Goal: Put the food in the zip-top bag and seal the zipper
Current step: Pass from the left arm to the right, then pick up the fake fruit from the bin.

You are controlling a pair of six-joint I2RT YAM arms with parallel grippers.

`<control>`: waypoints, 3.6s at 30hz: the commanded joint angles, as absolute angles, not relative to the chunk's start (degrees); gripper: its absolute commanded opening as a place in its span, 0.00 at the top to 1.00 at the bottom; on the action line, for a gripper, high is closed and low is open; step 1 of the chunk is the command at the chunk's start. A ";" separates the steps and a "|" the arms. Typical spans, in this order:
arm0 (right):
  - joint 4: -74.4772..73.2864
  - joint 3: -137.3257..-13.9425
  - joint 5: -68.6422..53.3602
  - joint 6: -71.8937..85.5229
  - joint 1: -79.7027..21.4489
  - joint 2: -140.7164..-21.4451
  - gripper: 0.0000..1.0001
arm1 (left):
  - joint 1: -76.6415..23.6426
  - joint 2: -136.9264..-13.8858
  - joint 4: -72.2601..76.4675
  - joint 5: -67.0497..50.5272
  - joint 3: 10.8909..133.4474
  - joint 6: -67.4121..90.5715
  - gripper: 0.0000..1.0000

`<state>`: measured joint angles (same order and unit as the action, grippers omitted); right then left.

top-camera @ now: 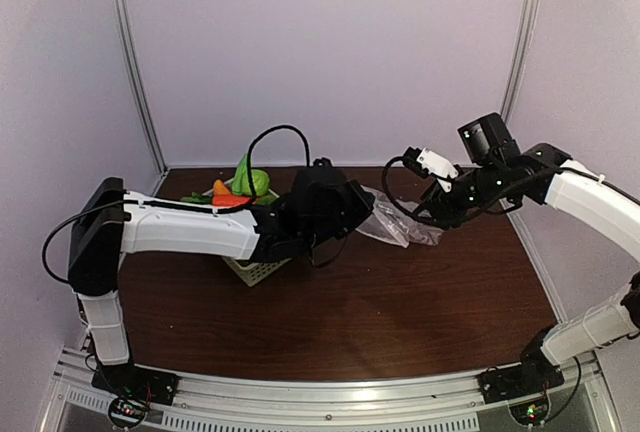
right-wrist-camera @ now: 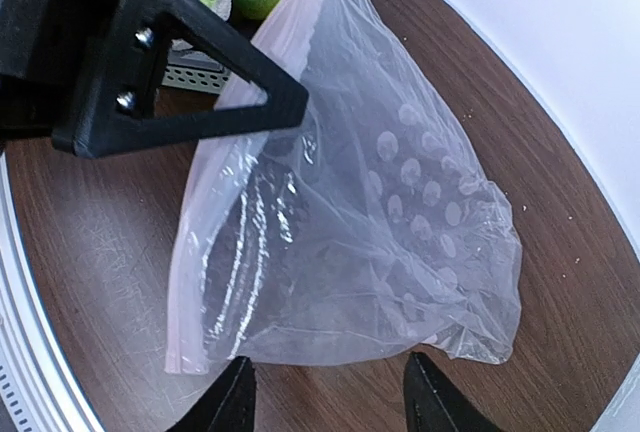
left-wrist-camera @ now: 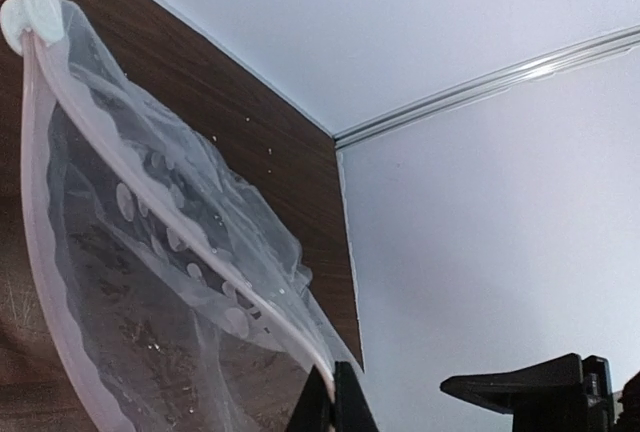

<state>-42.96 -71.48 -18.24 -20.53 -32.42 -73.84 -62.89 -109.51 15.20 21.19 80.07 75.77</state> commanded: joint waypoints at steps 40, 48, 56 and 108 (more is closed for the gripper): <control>-28.82 -69.44 -6.19 -14.75 -38.60 -80.50 0.74 | -63.96 -113.23 24.34 18.65 79.76 88.07 1.00; -28.99 -68.73 -5.04 -15.22 -38.04 -79.35 1.00 | -63.40 -109.22 27.48 18.14 75.21 80.85 0.54; -27.84 -68.56 -7.62 -15.32 -34.96 -79.58 1.00 | -62.44 -91.07 14.37 15.04 67.10 51.18 0.37; -29.69 -71.49 -17.82 -15.60 -31.01 -84.22 0.99 | -24.17 -95.49 -36.00 11.91 71.28 58.78 0.22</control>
<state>-30.17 -72.71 -16.58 -16.21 -31.35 -84.31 -24.67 -94.21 -39.05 12.19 69.67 58.13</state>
